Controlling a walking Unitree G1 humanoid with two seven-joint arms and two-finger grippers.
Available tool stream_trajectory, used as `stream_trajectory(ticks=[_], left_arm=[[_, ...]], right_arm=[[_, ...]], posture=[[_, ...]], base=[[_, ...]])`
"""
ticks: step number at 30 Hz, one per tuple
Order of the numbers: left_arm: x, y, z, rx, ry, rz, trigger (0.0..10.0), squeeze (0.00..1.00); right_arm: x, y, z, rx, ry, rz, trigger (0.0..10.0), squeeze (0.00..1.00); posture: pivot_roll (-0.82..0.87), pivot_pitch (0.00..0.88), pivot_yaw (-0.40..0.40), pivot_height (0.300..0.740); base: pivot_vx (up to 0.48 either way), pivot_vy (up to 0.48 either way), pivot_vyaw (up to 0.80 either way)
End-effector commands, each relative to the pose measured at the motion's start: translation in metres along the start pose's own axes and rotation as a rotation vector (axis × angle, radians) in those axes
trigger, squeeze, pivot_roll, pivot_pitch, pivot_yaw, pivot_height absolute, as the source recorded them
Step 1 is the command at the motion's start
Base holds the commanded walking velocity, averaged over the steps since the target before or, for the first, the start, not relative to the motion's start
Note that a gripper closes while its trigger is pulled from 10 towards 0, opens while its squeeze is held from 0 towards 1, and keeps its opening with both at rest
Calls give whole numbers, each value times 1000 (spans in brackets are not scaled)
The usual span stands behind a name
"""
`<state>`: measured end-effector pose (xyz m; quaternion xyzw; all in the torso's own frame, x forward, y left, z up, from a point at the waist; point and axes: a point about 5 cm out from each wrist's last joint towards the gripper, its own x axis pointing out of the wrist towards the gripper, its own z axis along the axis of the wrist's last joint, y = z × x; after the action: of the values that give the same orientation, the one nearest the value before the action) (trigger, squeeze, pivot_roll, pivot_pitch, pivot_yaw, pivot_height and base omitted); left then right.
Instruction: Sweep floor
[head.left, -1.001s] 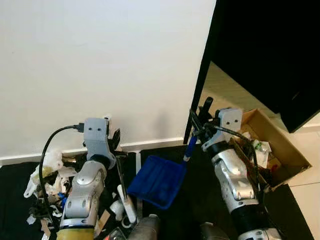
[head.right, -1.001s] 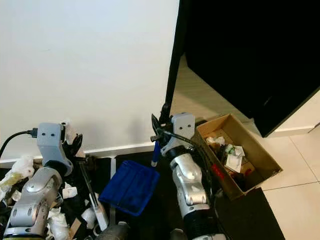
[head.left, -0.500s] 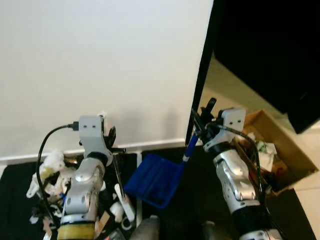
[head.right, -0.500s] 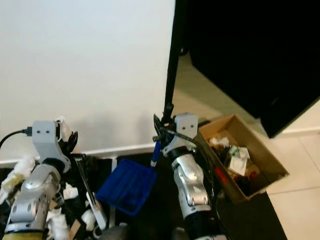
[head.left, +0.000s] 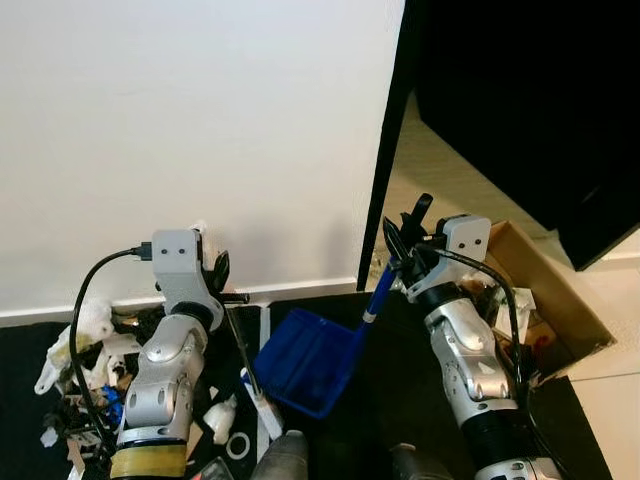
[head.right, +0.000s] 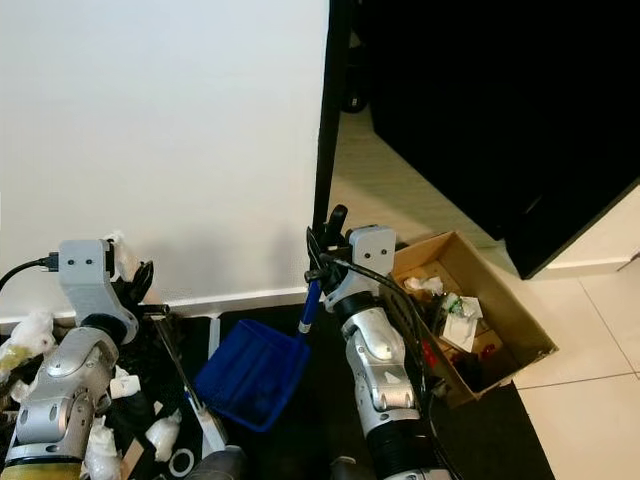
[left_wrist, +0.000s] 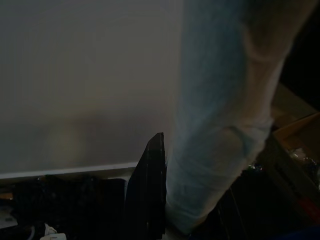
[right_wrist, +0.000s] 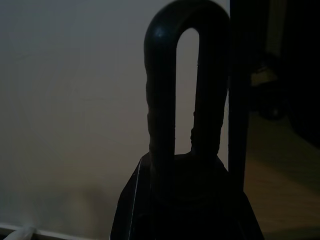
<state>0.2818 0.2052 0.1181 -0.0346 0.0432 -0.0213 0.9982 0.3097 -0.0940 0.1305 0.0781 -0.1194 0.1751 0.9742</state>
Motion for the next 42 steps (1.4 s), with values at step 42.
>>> stream_trajectory(ticks=[42], left_arm=[[-48, 143, 70, 588, 0, 13, 10000, 0]], right_arm=[[-13, -50, -9, -291, 105, 135, 10000, 0]], posture=[[253, 268, 9, 740]], base=[[0, 0, 0]])
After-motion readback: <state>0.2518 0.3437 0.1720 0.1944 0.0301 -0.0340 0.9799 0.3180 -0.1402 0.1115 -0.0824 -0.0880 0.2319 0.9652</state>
